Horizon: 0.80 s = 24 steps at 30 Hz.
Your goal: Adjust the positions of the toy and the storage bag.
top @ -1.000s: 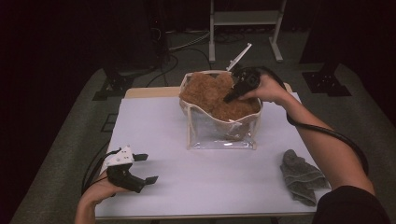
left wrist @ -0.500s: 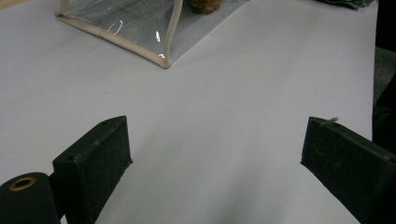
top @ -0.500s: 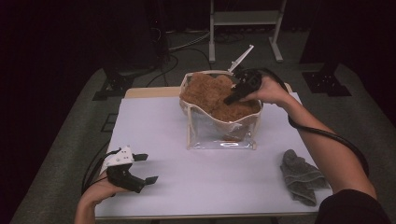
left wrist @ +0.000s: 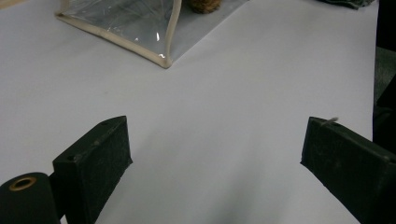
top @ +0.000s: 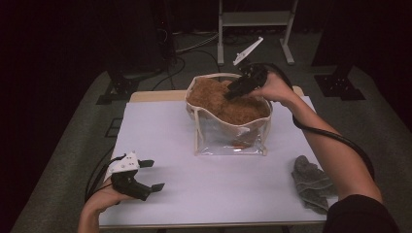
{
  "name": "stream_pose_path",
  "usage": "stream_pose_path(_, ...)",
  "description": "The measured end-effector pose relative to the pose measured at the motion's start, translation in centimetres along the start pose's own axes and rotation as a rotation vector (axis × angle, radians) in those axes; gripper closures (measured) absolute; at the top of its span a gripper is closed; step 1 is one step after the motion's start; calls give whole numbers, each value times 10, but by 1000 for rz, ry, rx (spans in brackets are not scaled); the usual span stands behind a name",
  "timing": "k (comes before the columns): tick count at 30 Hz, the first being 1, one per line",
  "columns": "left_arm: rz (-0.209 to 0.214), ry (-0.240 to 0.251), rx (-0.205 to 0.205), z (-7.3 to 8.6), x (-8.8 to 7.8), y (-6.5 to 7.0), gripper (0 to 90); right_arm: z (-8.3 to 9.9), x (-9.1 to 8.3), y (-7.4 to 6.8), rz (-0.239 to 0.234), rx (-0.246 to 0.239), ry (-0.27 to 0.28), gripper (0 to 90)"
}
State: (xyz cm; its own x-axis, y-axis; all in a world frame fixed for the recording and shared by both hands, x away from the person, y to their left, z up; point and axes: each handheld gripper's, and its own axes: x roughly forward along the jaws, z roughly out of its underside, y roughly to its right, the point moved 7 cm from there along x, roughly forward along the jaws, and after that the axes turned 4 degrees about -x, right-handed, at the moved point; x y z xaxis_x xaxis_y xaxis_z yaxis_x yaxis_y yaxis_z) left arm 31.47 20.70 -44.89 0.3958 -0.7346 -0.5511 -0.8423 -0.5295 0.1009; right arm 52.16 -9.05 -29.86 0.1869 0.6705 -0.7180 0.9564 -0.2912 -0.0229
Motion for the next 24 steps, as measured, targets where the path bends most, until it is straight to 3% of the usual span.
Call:
stream_pose_path(5, -2, 0, 2, 0, 0, 0, 76, -30, 6, -4, -7, -26, 73, 470)
stream_pose_path(10, -3, 4, 1, -1, -1, 0, 76, -53, 22, -6, 2, -48, 106, 515)
stream_pose_path(14, -7, 6, 5, -2, -3, 0, 76, -66, 38, -7, 4, -47, 101, 541)
stream_pose_path(18, -8, 6, 4, -1, -4, -1, 76, -67, 50, -6, 20, -45, 77, 590)
stream_pose_path(22, -10, 2, 5, -1, -3, -1, 76, -59, 56, -3, 33, -39, 39, 724)
stream_pose_path(24, -10, 4, 4, -2, -4, 0, 76, -50, 60, -1, 39, -35, -12, 786)
